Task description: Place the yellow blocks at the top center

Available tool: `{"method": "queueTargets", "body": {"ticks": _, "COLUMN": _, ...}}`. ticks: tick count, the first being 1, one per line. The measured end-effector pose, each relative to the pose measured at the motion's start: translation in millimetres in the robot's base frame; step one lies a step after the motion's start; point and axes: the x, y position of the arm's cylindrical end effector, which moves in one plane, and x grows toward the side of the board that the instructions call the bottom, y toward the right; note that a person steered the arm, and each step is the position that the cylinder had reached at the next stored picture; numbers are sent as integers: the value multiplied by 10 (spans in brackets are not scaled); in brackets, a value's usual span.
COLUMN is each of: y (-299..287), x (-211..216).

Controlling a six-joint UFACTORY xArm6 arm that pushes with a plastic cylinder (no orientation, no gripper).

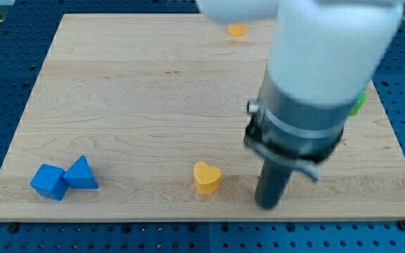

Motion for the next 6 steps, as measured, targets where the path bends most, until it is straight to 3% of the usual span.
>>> {"method": "queueTargets", "body": {"ticks": 3, "y": -966, "x": -4}}
{"method": "queueTargets", "body": {"ticks": 6, "y": -703, "x": -206}}
